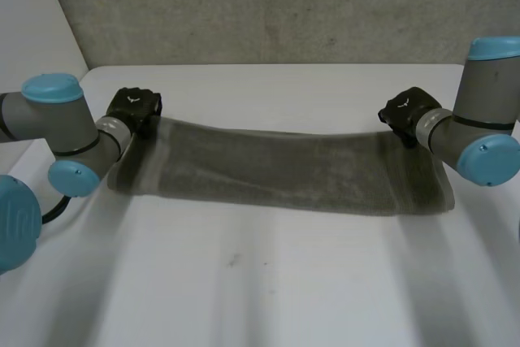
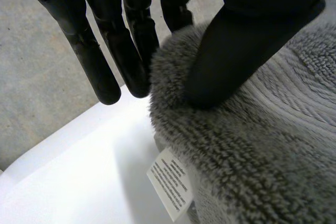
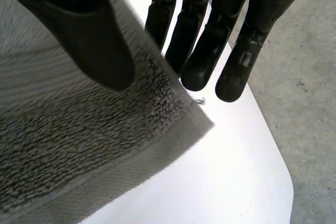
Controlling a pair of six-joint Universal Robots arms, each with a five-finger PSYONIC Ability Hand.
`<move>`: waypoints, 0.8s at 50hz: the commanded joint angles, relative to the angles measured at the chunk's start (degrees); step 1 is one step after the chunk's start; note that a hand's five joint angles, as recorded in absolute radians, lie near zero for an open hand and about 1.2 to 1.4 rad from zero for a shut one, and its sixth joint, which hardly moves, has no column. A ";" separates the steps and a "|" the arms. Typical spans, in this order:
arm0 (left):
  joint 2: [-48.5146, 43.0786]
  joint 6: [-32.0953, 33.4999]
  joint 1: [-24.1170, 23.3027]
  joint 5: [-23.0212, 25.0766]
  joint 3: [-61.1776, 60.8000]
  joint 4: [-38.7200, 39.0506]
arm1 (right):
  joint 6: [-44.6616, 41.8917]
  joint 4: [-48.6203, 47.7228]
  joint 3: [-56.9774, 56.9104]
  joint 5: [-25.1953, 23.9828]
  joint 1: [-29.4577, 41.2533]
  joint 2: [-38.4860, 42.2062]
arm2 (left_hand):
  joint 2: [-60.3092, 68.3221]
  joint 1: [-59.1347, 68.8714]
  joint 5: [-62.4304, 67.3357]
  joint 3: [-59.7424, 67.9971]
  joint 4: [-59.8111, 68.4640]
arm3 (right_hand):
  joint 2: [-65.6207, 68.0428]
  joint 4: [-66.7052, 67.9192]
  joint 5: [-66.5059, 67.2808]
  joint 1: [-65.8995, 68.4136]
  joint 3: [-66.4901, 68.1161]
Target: Fold the towel.
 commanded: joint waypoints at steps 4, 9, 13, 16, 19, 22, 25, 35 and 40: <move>3.25 -0.96 -0.32 0.05 -3.39 -2.45 | 6.51 0.51 -0.89 3.57 1.48 -0.64 | -45.62 -45.68 -46.95 -46.96 -46.88 | -46.96 -48.38 -47.90 -47.15 -48.24; 7.39 -3.34 -0.23 0.05 -7.27 -3.33 | 12.75 -0.54 7.46 3.48 1.40 -9.26 | -45.62 -45.68 -46.95 -46.96 -46.88 | -46.96 -48.38 -47.90 -47.15 -48.24; 17.03 -9.39 0.39 0.40 -17.17 -3.25 | 14.24 -5.01 20.51 3.48 0.87 -20.29 | -45.62 -45.68 -46.95 -46.96 -46.88 | -46.96 -48.38 -47.90 -47.15 -48.24; 23.19 -11.33 0.56 0.84 -24.63 -2.28 | 14.07 -8.52 30.01 3.39 0.69 -27.07 | -45.62 -45.68 -46.95 -46.96 -46.88 | -46.96 -48.38 -47.90 -47.15 -48.24; 28.38 -12.13 0.56 0.75 -31.84 0.60 | 14.07 -12.04 38.45 3.13 0.52 -31.82 | -45.62 -45.68 -46.95 -46.96 -46.88 | -46.96 -48.38 -47.90 -47.15 -48.24; 32.69 -12.22 0.56 0.84 -39.49 4.56 | 14.07 -14.33 45.23 2.52 0.34 -34.56 | -45.62 -45.68 -46.95 -46.96 -46.88 | -45.91 -47.32 -46.85 -46.10 -47.19; 35.51 -12.30 0.04 0.84 -45.73 9.30 | 13.98 -16.18 50.51 1.73 -0.97 -35.36 | -45.62 -45.68 -46.95 -46.96 -46.88 | -42.68 -44.10 -43.62 -42.87 -43.96; 37.28 -12.04 -0.93 0.75 -53.23 18.11 | 13.71 -25.92 58.96 -2.32 -4.93 -31.77 | -45.62 -45.68 -46.95 -46.96 -46.88 | -26.88 -28.30 -27.82 -27.07 -28.16; 36.93 -12.13 -1.28 0.75 -53.24 18.55 | 13.28 -29.54 58.97 -1.97 -5.02 -27.54 | -45.62 -45.68 -46.95 -46.96 -46.88 | -22.32 -23.74 -23.26 -22.51 -23.60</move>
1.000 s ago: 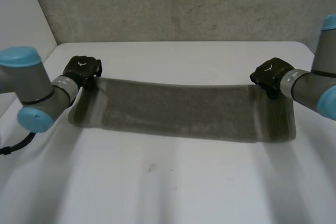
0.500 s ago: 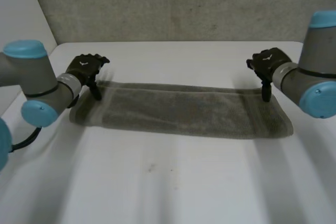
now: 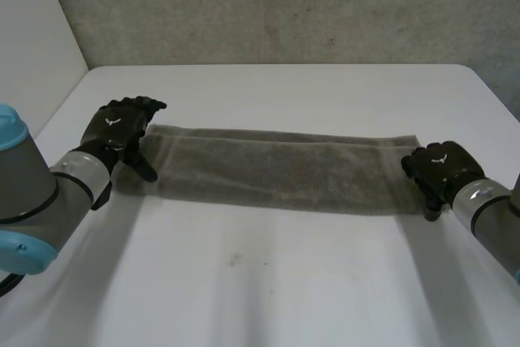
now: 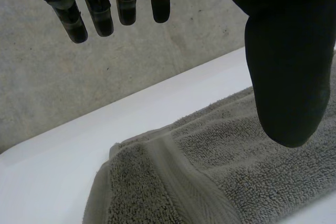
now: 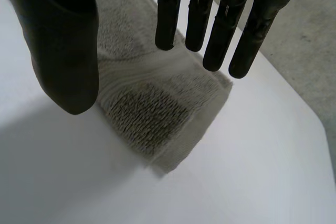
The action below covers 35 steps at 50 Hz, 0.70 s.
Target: Fold the towel.
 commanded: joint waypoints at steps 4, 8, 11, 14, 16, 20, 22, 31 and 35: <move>-0.82 -0.14 -0.56 0.07 -0.33 1.25 | -2.82 -7.50 -0.56 -0.26 -1.50 9.14 | 0.50 0.30 -1.56 0.57 0.51 | 13.56 13.49 12.94 13.63 13.41; -0.82 -0.23 -0.56 0.07 -0.68 1.60 | -5.46 -7.86 -1.71 -0.17 -2.64 10.91 | 0.50 0.30 -1.56 0.57 0.51 | 27.38 27.31 26.76 27.45 27.23; -0.82 -0.23 -0.56 -0.01 -0.68 1.60 | -7.92 -7.86 -2.76 0.18 -4.23 12.32 | 0.50 0.30 -1.56 0.57 0.51 | 50.70 50.63 50.08 50.77 50.55; -0.65 -0.31 -0.56 -0.01 -0.77 1.69 | -9.50 -7.77 -4.25 1.14 -5.80 13.02 | 0.50 0.30 -1.56 0.57 0.51 | 50.70 50.63 50.08 50.78 50.55; -0.47 -0.32 -0.56 -0.01 -0.95 1.69 | -10.39 -7.68 -4.61 2.12 -7.13 12.85 | 0.50 0.30 -1.56 0.57 0.51 | 50.70 50.63 50.08 50.78 50.55; -0.29 -0.40 -0.30 -0.01 -1.21 1.86 | -13.97 -6.89 -6.01 4.75 -13.08 10.75 | 0.50 0.30 -1.56 0.57 0.51 | 50.70 50.63 50.08 50.78 50.55; -0.29 -0.40 -0.21 -0.01 -1.30 1.86 | -15.90 -6.80 -6.54 4.93 -14.93 9.52 | 0.50 0.30 -1.56 0.57 0.51 | 50.70 50.63 50.08 50.78 50.55; 0.06 -0.76 0.06 -0.01 -1.56 1.86 | -22.34 -4.00 -18.29 5.72 -9.19 6.70 | 0.50 0.30 -1.56 0.57 0.51 | 50.70 50.63 50.08 50.78 50.55; 0.15 -0.76 0.06 -0.10 -1.56 1.86 | -21.02 -1.53 -26.23 5.81 1.75 7.75 | 0.50 0.30 -1.56 0.57 0.51 | 50.70 50.63 50.08 50.78 50.55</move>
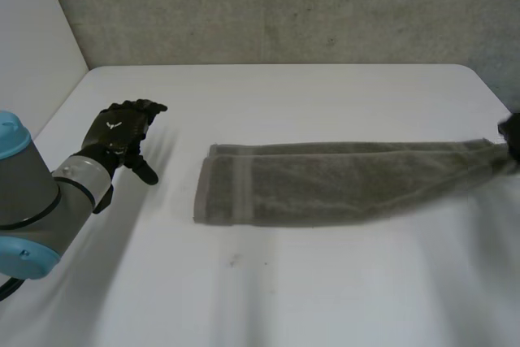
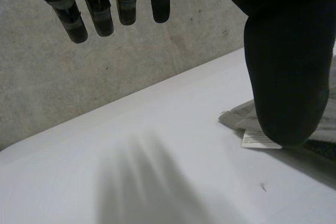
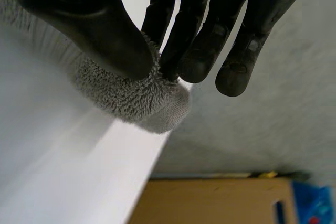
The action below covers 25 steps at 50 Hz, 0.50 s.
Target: Fold the towel.
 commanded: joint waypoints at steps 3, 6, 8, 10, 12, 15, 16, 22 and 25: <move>0.33 -0.10 -0.04 -0.08 -0.20 -0.01 | 1.65 5.32 -18.71 0.21 25.14 4.27 | 0.50 0.30 -1.56 0.57 0.51 | 4.83 3.44 3.68 5.17 3.54; 0.51 -0.10 -0.04 0.01 -0.64 0.08 | 1.38 6.20 -23.78 0.12 35.54 8.73 | 0.50 0.30 -1.56 0.57 0.51 | 4.83 3.44 3.68 5.17 3.54; 0.77 -0.10 -0.04 -0.08 -0.64 0.08 | 1.47 6.20 -25.39 -0.06 40.34 11.04 | 0.50 0.30 -1.56 0.57 0.51 | 4.83 3.44 3.68 5.17 3.54; 1.21 -0.10 0.04 -0.08 -0.73 0.08 | 1.47 6.11 -27.14 -0.41 47.78 15.76 | 0.50 0.30 -1.56 0.57 0.51 | 4.83 3.44 3.68 5.17 3.54; 1.30 -0.10 0.13 -0.08 -0.82 0.08 | 1.56 6.02 -27.58 -0.32 50.51 17.70 | 0.50 0.30 -1.56 0.57 0.51 | 4.83 3.44 3.68 5.17 3.54; 1.39 -0.10 0.22 -0.08 -0.99 0.43 | 1.82 5.76 -27.68 -0.76 53.86 20.87 | 0.50 0.30 -1.56 0.57 0.51 | 4.83 3.44 3.68 5.17 3.54; 1.39 -0.10 0.22 -0.08 -0.99 0.43 | 1.82 5.76 -27.67 -0.76 53.88 20.88 | 0.50 0.30 -1.56 0.57 0.51 | 4.83 3.44 3.68 5.17 3.54; 1.39 -0.10 0.13 -0.08 -1.52 1.31 | 2.00 6.29 -27.32 -0.23 55.37 24.75 | 0.50 0.30 -1.56 0.57 0.51 | 4.83 3.44 3.68 5.17 3.54; 1.39 -0.10 -0.13 0.01 -1.52 1.31 | 2.61 6.46 -26.19 -0.15 55.29 23.62 | 0.50 0.30 -1.56 0.57 0.51 | -5.44 -6.83 -6.59 -5.09 -6.72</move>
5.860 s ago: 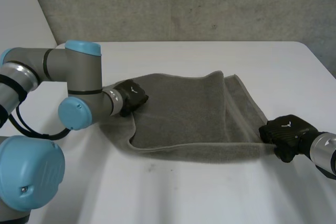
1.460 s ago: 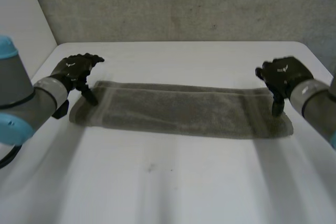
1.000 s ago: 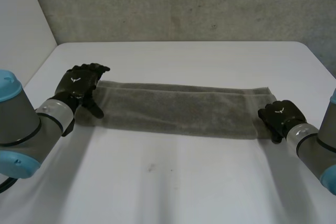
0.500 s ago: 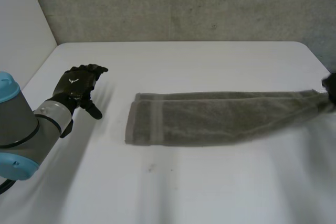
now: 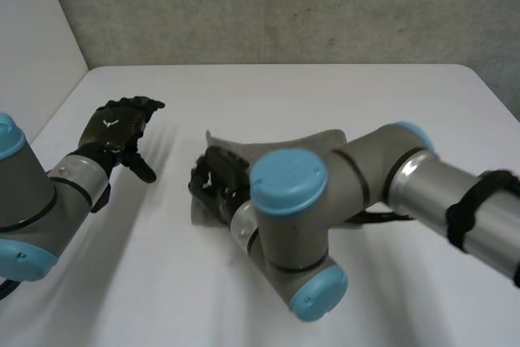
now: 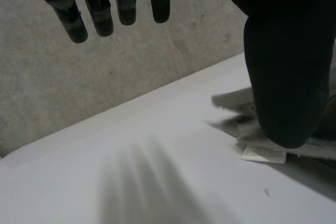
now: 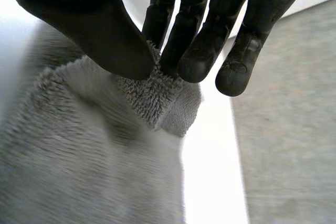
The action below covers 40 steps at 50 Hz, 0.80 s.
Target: Fold the towel.
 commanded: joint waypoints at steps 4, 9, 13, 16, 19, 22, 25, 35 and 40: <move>-0.03 0.00 -0.66 0.09 -0.38 0.48 | 9.68 -0.32 7.40 -0.31 -1.71 -8.86 | 0.50 0.30 -1.56 0.57 0.52 | -65.48 -66.56 -66.27 -64.98 -66.46; -0.03 0.00 -0.75 0.00 -0.38 0.48 | 23.22 -0.68 14.95 -1.19 -7.75 -19.15 | 0.50 0.30 -1.56 0.57 0.52 | -65.48 -66.56 -66.27 -64.98 -66.46; -0.03 0.00 -0.75 0.09 -0.38 0.48 | 28.80 -0.42 20.08 -1.63 -12.35 -23.40 | 0.50 0.30 -1.56 0.57 0.52 | -65.48 -66.56 -66.27 -64.98 -66.46; -0.03 0.00 -0.75 0.00 -0.38 0.48 | 29.85 0.37 25.09 -1.63 -17.27 -25.16 | 0.50 0.30 -1.56 0.57 0.52 | -65.48 -66.56 -66.27 -64.98 -66.46; -0.11 0.00 -0.84 0.00 -0.38 0.48 | 28.45 0.64 29.66 -1.72 -22.45 -25.16 | 0.50 0.30 -1.56 0.57 0.52 | -65.48 -66.56 -66.27 -64.98 -66.46; -0.11 0.00 -0.93 0.00 -0.47 0.48 | 26.35 -0.06 32.81 -2.24 -25.52 -24.11 | 0.50 0.30 -1.56 0.57 0.52 | -65.48 -66.56 -66.27 -64.98 -66.46; -0.20 0.00 -1.37 0.00 -0.47 0.48 | 24.33 -0.15 34.40 -3.03 -27.11 -21.83 | 0.50 0.30 -1.56 0.57 0.52 | -65.48 -66.56 -66.27 -64.98 -66.46; -0.03 0.00 -2.16 0.00 -1.00 0.48 | 23.96 -1.82 34.76 -3.30 -30.10 -19.36 | 0.50 0.30 -1.56 0.57 0.52 | -3.66 -4.75 -4.46 -3.17 -4.65; 0.06 0.00 -2.51 0.00 -1.08 0.57 | 24.49 -2.70 32.56 -3.30 -29.22 -21.38 | 0.50 0.30 -1.56 0.57 0.52 | 4.52 3.44 3.73 5.02 3.54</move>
